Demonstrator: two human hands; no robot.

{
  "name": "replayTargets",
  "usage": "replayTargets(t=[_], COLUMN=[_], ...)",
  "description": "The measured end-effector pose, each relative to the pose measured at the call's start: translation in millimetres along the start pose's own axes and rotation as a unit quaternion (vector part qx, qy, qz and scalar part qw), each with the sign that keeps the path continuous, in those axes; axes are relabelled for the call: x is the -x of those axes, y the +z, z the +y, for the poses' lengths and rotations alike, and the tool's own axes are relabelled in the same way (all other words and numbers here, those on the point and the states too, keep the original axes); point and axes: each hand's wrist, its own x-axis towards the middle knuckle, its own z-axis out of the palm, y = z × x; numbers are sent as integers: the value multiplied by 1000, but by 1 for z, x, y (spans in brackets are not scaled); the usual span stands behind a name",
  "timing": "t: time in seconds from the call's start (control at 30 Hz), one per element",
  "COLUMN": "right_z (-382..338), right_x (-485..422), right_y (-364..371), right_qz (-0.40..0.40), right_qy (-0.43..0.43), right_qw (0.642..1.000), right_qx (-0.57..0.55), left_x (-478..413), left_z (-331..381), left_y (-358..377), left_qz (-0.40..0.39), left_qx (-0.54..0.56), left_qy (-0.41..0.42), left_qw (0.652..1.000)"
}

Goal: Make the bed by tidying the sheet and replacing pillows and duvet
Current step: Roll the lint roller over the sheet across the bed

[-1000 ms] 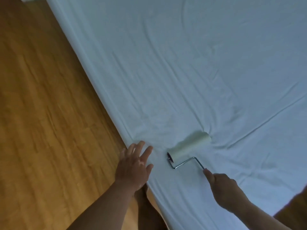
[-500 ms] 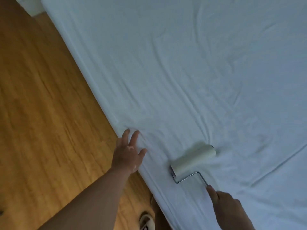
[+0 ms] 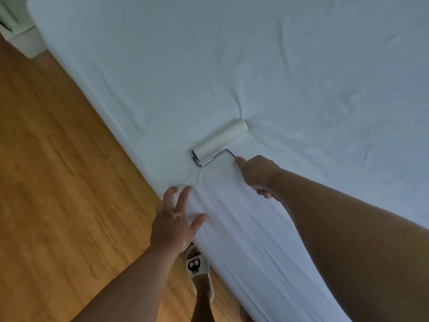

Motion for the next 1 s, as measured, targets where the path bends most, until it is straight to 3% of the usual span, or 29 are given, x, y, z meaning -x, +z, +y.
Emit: replayTargets(t=[0.13, 0.27, 0.4, 0.47, 0.57, 0.63, 0.7, 0.8, 1.0], right_z=[-57, -65, 17, 68, 114, 100, 67, -11, -119], right_x=[-40, -22, 39, 68, 93, 84, 53, 7, -41], right_y=[-11, -7, 18, 36, 55, 51, 39, 19, -12], right_qz=[19, 43, 0, 35, 32, -5, -33, 8, -22], right_qy=[9, -11, -14, -77, -26, -84, -87, -89, -84], right_qw=[998, 999, 996, 987, 980, 963, 956, 973, 983], right_qx=[-61, -3, 86, 135, 196, 258, 279, 215, 162], left_x=[-8, -9, -9, -9, -6, 2, 11, 23, 24], left_z=[-11, -19, -14, -7, -2, 0, 3, 5, 8], left_y=[-10, -20, -28, -30, -34, -36, -37, -37, -55], left_qz=[-18, -61, -87, -94, -94, -103, -120, -142, -154], left_qx=[-21, -26, -9, 7, 21, 29, 28, 46, 86], left_qy=[55, 63, 46, 21, 9, -4, -19, -43, -88], left_qw=[998, 996, 995, 995, 995, 994, 992, 988, 980])
